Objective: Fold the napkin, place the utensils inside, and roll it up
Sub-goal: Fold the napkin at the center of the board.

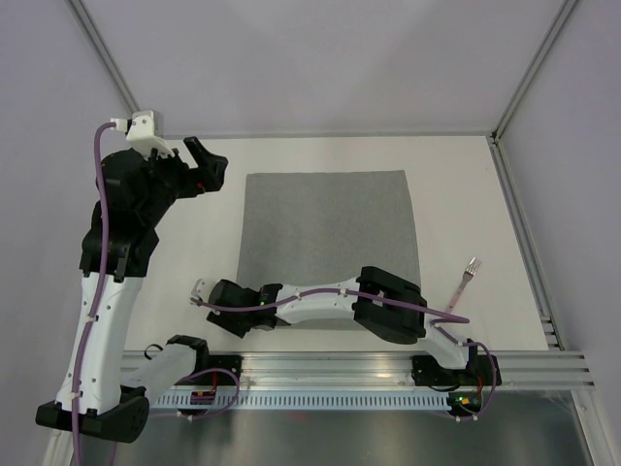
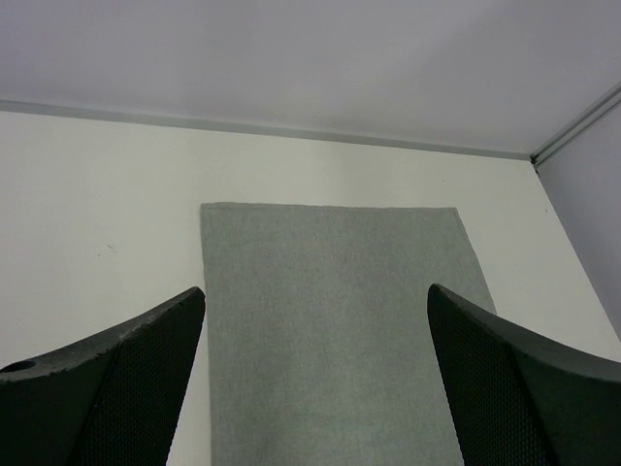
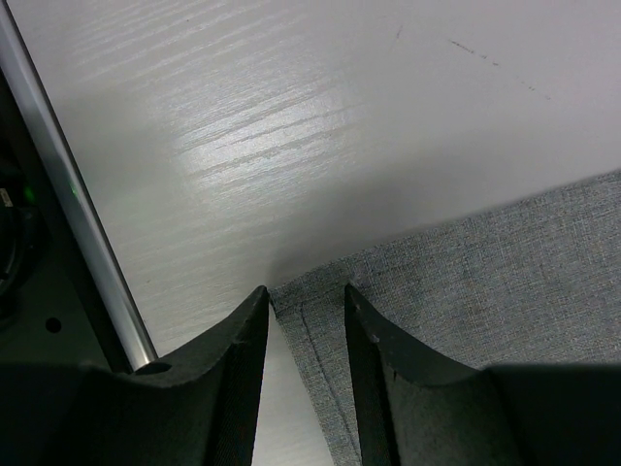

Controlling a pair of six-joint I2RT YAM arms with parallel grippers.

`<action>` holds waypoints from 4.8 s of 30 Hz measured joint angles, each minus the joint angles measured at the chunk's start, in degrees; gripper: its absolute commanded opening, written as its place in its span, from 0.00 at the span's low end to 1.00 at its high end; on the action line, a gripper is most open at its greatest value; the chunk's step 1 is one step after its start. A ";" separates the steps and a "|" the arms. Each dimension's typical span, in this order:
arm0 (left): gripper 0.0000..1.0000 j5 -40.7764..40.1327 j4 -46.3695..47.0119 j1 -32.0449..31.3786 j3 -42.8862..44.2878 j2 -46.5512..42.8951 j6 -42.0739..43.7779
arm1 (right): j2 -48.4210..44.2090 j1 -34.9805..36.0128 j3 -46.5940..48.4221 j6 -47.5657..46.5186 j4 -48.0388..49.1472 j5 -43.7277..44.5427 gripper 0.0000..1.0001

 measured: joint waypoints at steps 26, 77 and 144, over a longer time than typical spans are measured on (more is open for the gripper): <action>1.00 -0.02 -0.04 -0.02 -0.74 1.03 0.02 | 0.87 0.00 1.51 -0.76 0.55 2.43 0.01; 1.00 0.22 1.05 -0.02 -3.32 2.19 0.02 | 2.89 2.60 10.40 -1.14 -9.27 2.58 0.41; 1.00 3.32 3.17 -0.02 -4.33 2.43 0.02 | -18.12 -22.56 -3.37 -9.68 -10.56 4.37 0.00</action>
